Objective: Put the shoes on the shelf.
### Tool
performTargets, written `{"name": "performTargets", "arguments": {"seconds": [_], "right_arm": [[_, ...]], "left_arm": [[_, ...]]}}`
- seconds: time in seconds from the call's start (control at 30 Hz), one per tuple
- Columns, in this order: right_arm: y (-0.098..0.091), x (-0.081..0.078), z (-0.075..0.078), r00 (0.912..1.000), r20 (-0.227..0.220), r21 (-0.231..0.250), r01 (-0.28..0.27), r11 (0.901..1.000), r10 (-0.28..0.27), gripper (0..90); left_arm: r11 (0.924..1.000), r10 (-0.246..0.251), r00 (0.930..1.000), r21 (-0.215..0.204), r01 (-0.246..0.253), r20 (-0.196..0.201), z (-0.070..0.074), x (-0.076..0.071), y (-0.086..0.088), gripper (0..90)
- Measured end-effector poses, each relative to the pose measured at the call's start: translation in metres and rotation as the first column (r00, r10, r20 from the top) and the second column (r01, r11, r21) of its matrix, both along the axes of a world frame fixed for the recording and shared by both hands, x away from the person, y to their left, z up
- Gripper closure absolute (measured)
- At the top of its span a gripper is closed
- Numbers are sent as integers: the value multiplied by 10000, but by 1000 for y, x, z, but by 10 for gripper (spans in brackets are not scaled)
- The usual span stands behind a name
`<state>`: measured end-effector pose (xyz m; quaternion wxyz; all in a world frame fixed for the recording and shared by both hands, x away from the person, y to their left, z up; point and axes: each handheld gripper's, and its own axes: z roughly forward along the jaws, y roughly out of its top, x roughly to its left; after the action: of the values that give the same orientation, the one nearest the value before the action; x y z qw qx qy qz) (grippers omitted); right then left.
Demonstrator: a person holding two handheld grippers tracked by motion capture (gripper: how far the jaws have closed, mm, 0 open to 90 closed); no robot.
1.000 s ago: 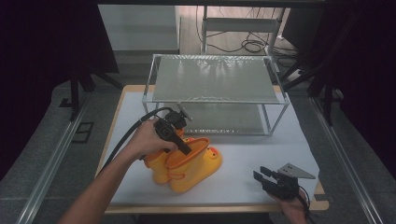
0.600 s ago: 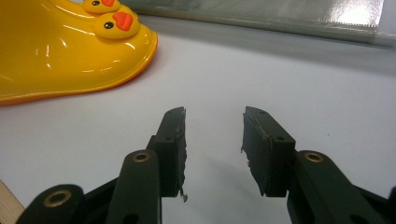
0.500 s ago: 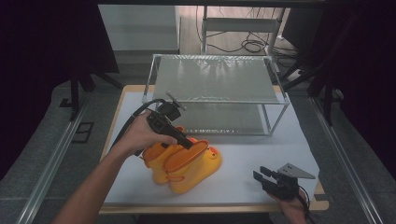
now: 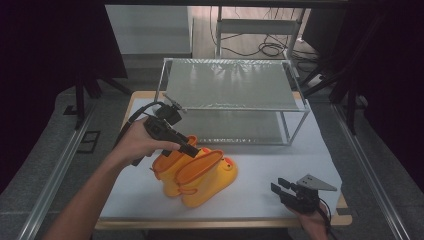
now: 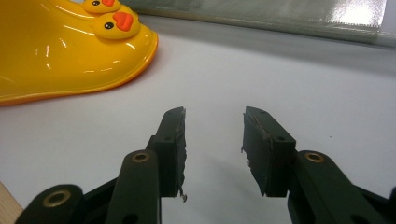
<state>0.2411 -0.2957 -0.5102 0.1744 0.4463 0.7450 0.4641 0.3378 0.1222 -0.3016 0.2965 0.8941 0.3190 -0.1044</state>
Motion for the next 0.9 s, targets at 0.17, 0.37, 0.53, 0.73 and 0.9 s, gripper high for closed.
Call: {"name": "performTargets", "arguments": {"seconds": [0.17,0.37,0.53,0.73,0.9], "right_arm": [[-1,-1,1,10000,22,49,39,10000,-39,581],[0,0,0,10000,26,16,26,10000,-26,580],[0,0,0,10000,33,16,27,10000,-27,580],[-1,0,1,10000,31,72,67,10000,-67,580],[1,0,1,10000,52,40,29,10000,-29,579]], "left_arm": [[9998,133,9999,123,-132,-108,-5,-2,8,351],[9994,167,9991,315,-154,-392,-18,-3,12,347],[9994,256,9991,251,-248,-329,-19,-3,10,326],[9977,274,9996,626,-269,-70,-18,-9,5,274],[9964,428,9991,728,-426,-5,-18,-10,1,277]]}}
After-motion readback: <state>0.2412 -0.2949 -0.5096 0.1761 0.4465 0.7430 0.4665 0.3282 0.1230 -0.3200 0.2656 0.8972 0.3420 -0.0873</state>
